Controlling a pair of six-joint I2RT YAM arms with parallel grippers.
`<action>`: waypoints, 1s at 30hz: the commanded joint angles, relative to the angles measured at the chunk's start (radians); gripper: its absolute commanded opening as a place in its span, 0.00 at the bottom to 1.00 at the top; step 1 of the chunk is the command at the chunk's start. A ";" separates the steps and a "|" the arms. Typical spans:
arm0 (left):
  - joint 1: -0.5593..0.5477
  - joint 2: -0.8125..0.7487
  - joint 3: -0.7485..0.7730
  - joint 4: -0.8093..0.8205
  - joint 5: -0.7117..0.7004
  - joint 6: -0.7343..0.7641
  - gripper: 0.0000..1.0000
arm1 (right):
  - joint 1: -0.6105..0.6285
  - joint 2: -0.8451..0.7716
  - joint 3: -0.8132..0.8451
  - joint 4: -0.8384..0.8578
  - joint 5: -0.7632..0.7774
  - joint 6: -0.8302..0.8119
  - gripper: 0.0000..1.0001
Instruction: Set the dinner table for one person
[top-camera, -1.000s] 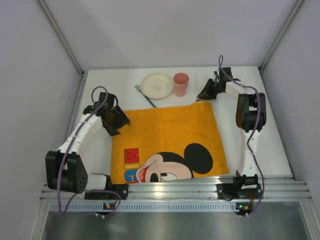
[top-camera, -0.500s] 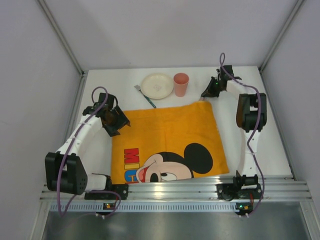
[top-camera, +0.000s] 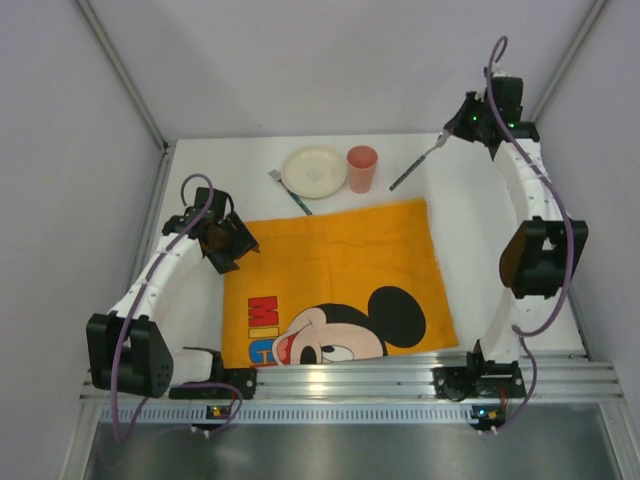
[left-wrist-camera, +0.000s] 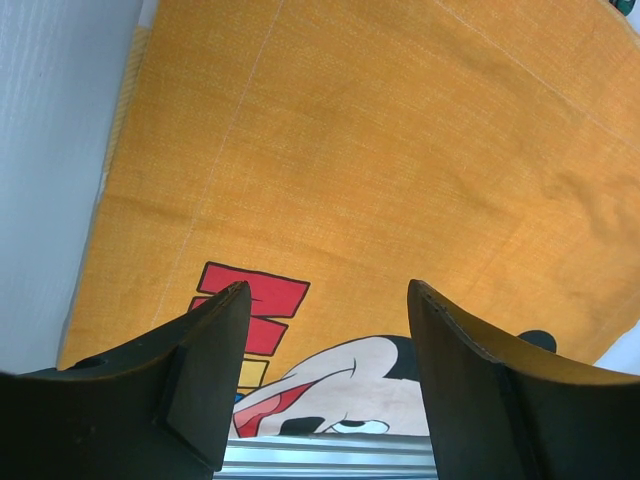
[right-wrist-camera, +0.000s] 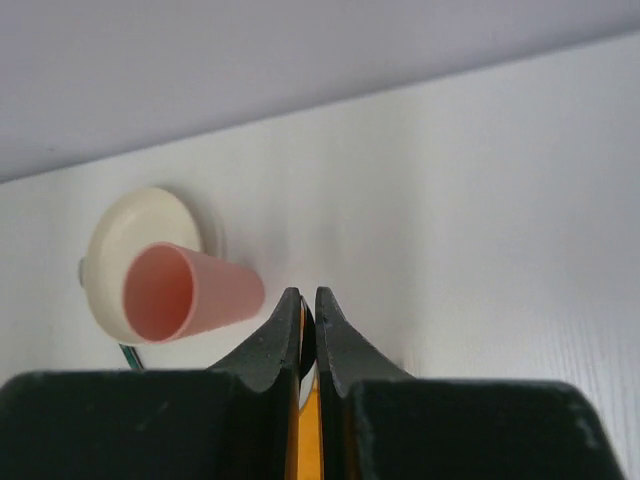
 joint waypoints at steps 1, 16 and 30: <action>-0.003 -0.020 -0.004 0.027 -0.009 0.016 0.69 | 0.003 -0.247 -0.049 0.066 -0.045 -0.083 0.00; -0.006 -0.049 -0.013 0.030 -0.012 0.034 0.69 | 0.270 -0.274 -0.509 0.092 -0.648 -0.306 0.00; -0.006 -0.104 -0.056 0.003 -0.025 0.054 0.69 | 0.577 -0.064 -0.481 -0.183 -0.133 -0.494 0.00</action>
